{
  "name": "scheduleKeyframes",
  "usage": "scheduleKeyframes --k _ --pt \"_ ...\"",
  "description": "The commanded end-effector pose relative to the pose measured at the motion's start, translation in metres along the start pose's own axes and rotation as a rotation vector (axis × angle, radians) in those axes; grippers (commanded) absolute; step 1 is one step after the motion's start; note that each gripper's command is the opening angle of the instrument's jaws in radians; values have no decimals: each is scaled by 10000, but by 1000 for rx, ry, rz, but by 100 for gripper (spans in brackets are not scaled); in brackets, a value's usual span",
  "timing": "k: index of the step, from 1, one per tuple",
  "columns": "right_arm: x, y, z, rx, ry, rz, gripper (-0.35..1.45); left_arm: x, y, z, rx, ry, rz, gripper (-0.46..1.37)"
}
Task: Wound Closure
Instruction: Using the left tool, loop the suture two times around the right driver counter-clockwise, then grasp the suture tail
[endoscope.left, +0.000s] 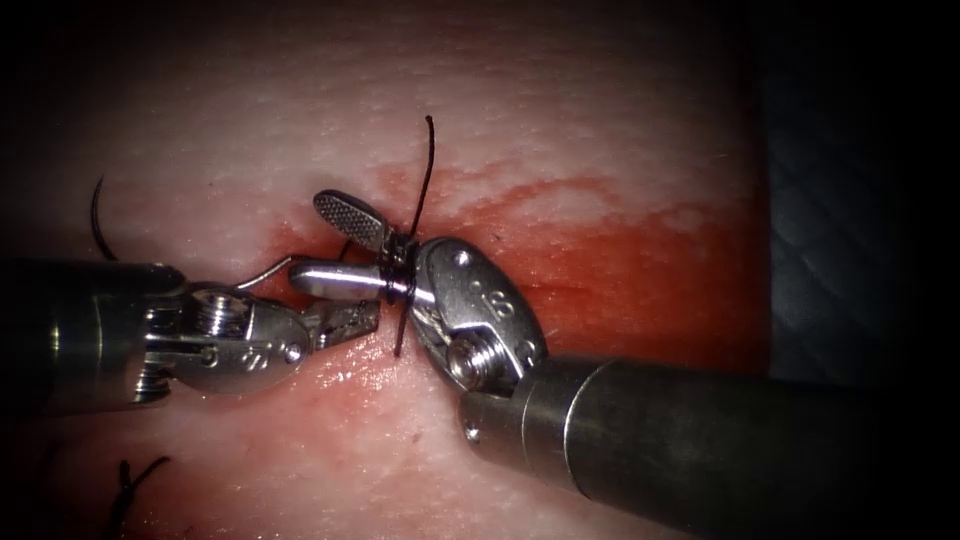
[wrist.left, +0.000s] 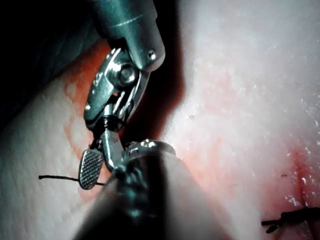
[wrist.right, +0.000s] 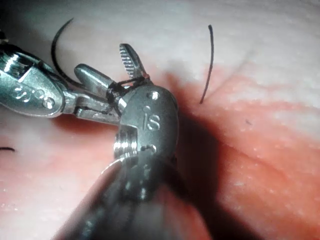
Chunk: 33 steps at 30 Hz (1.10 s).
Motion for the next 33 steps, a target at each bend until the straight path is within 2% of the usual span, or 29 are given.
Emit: scheduleKeyframes --k 1,5,9,13,20,28,33 --pt "1 -1 0 -28 -9 6 101 0 0 -1 -7 -1 0 -35" --pt "2 -6 -4 -121 -16 43 78 1 4 -3 -3 -6 -1 -35" --pt "4 -9 -9 -207 5 58 79 2 7 -5 2 -13 -1 -35" --pt "6 -10 -16 -261 -18 69 70 3 10 -7 8 -21 -2 -35" --pt "9 3 -38 -340 -12 45 60 3 10 -7 20 -36 4 -35" --pt "6 15 -56 -401 -9 24 62 10 6 2 40 -71 23 -35" --pt "8 23 -57 -425 -1 19 67 18 3 11 43 -76 28 -35"
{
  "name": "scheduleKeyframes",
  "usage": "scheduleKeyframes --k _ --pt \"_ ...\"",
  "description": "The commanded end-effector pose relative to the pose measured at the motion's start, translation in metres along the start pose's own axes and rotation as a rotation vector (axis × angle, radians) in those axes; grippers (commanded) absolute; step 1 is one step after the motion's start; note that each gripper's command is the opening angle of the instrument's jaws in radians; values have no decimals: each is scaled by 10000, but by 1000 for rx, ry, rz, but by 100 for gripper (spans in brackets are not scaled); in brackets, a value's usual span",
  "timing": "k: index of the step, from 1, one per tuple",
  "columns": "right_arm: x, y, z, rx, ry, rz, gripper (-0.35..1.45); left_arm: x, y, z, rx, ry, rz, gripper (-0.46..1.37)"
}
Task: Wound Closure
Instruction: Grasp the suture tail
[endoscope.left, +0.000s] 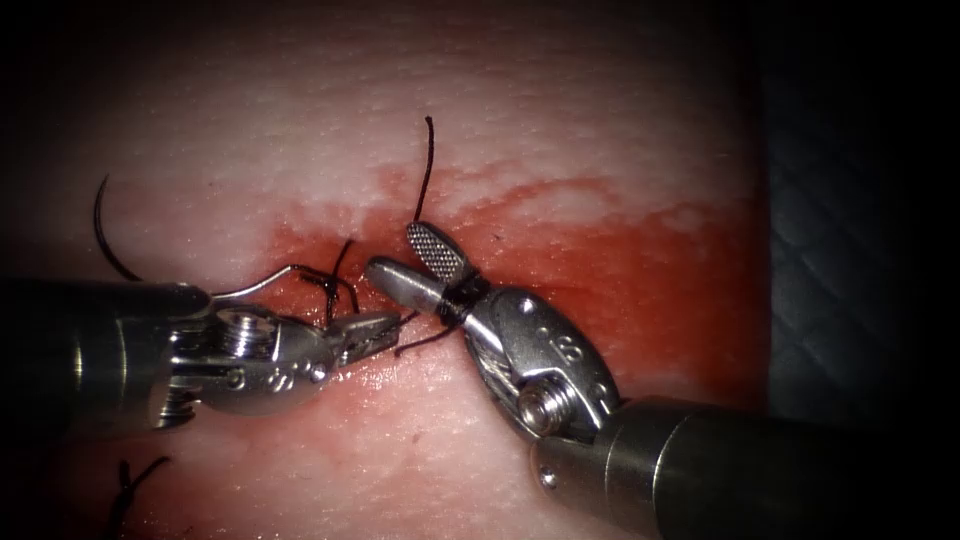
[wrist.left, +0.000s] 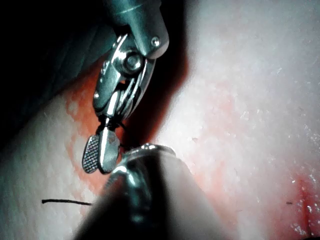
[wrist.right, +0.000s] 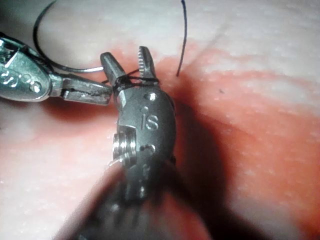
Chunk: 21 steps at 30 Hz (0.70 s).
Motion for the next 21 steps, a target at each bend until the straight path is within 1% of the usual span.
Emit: scheduleKeyframes --k 1,5,7,11,16,21 --pt "-1 2 2 -7 -1 -2 68 1 -1 2 -9 0 4 -35" --pt "-3 11 10 -30 -8 -7 74 3 -10 9 -11 0 1 -35" --pt "-5 17 17 -46 -21 1 82 3 -18 13 -14 -2 0 -35" --pt "-7 21 25 -53 -19 1 87 5 -22 17 -15 -4 -1 -35" --pt "-7 29 35 -66 -28 4 88 8 -23 20 -14 -4 2 -35" --pt "-7 39 43 -78 -40 1 85 9 -27 23 -12 -3 0 -35"
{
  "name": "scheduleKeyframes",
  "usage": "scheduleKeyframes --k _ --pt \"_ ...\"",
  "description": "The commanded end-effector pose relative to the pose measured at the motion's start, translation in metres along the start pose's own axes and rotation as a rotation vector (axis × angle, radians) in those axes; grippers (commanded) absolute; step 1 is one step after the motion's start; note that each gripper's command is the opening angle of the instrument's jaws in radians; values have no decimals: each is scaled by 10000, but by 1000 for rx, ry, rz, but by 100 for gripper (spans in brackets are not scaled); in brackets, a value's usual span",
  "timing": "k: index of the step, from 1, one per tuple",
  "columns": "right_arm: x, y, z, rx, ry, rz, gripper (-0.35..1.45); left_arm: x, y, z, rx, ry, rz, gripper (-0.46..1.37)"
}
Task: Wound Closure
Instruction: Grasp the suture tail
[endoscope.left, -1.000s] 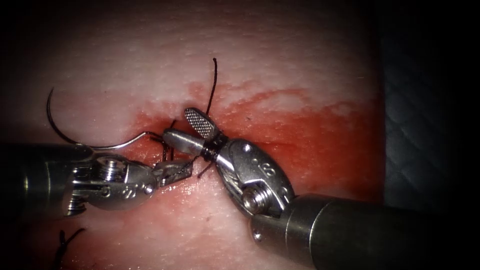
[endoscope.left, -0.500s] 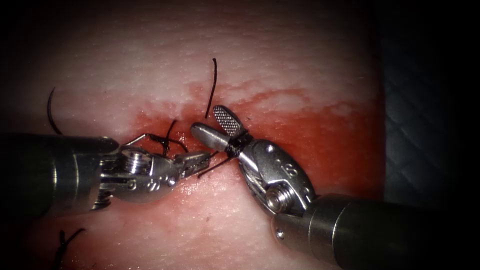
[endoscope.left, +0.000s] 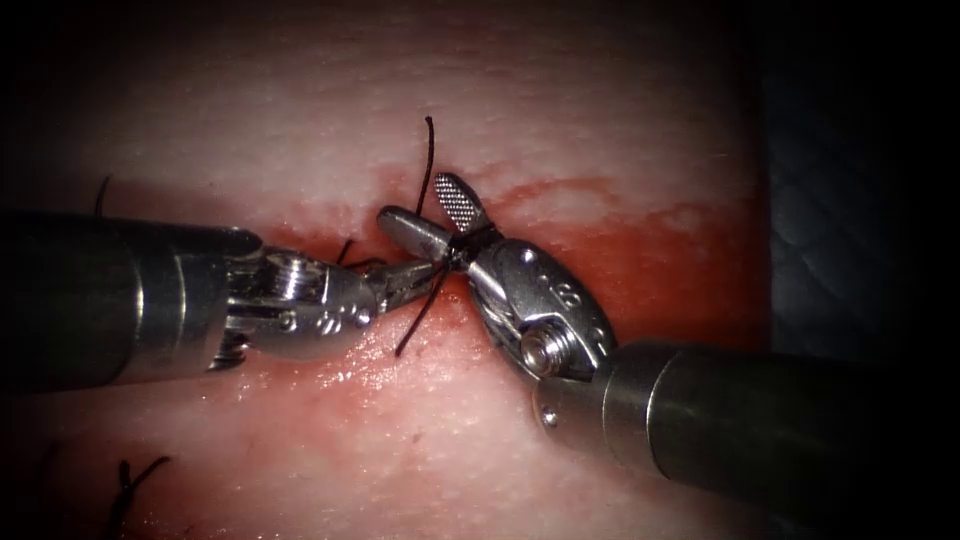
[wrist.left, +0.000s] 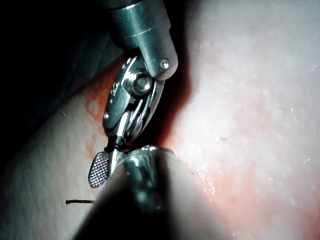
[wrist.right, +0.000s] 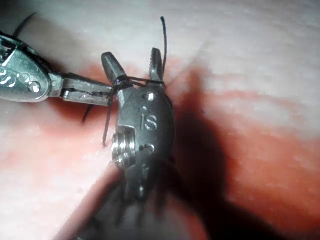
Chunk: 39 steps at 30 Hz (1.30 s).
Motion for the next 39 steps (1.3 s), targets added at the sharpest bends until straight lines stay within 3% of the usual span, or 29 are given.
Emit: scheduleKeyframes --k 1,39 --pt "0 1 1 -2 -1 -1 85 0 -1 0 -9 1 -1 -35" --pt "8 29 61 -44 -2 0 85 8 -29 24 -2 11 0 -35"
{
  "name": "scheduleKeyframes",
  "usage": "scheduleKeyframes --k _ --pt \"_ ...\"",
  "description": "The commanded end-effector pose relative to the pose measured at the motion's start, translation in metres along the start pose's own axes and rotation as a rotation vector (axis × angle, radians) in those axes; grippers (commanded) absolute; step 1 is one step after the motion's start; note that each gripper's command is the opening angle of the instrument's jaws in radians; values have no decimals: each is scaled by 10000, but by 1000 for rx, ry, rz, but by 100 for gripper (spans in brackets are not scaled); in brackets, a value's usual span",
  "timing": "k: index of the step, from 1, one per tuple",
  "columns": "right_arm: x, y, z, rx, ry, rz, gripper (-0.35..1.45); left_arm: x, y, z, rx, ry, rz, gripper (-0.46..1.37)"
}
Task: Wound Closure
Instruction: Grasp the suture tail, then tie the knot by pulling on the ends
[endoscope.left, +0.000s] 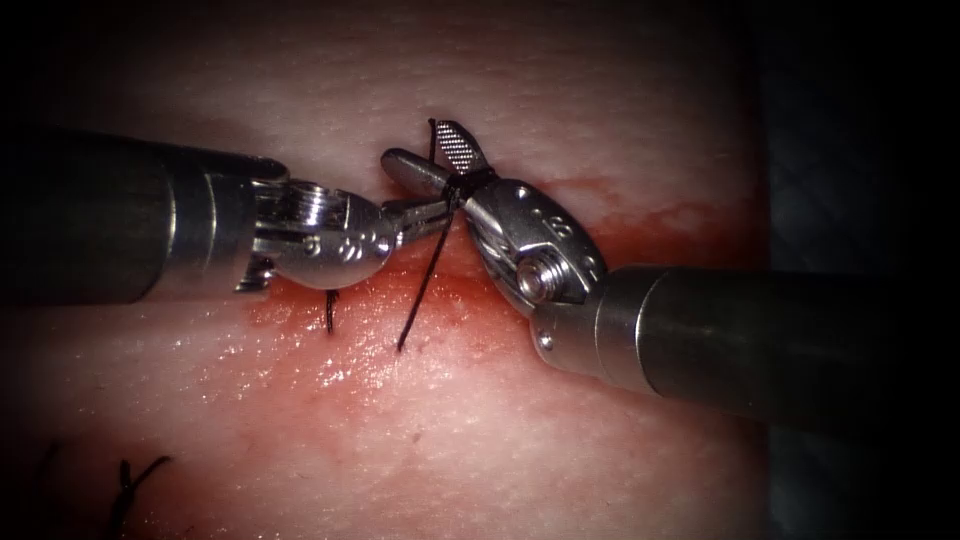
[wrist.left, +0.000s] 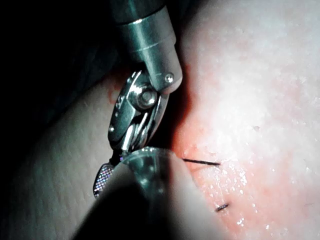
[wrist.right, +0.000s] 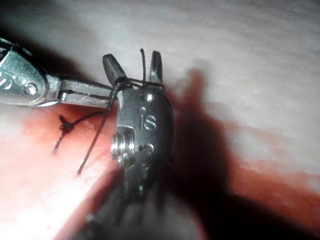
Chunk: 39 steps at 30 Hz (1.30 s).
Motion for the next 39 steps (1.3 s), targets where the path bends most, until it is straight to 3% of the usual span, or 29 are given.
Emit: scheduleKeyframes --k 1,13,16,19,21,22,29,39 --pt "-1 0 2 2 -1 0 84 0 0 0 -9 2 -1 -35" --pt "-4 4 14 3 -13 4 67 0 1 1 -8 2 0 -35" --pt "-5 5 15 2 -24 3 55 -1 1 1 -7 2 0 -35" --pt "-6 4 15 17 -42 2 12 -1 1 1 -7 2 0 -35" --pt "-7 0 15 33 -67 1 -31 -1 2 1 -6 2 0 -35" --pt "-8 -2 16 34 -73 1 -35 -1 2 1 -8 4 0 -35" --pt "-10 -10 15 38 -118 -90 -35 -1 2 1 -8 4 1 -35" --pt "-8 -28 -14 56 -113 -142 -35 -11 0 -4 -6 7 7 -35"
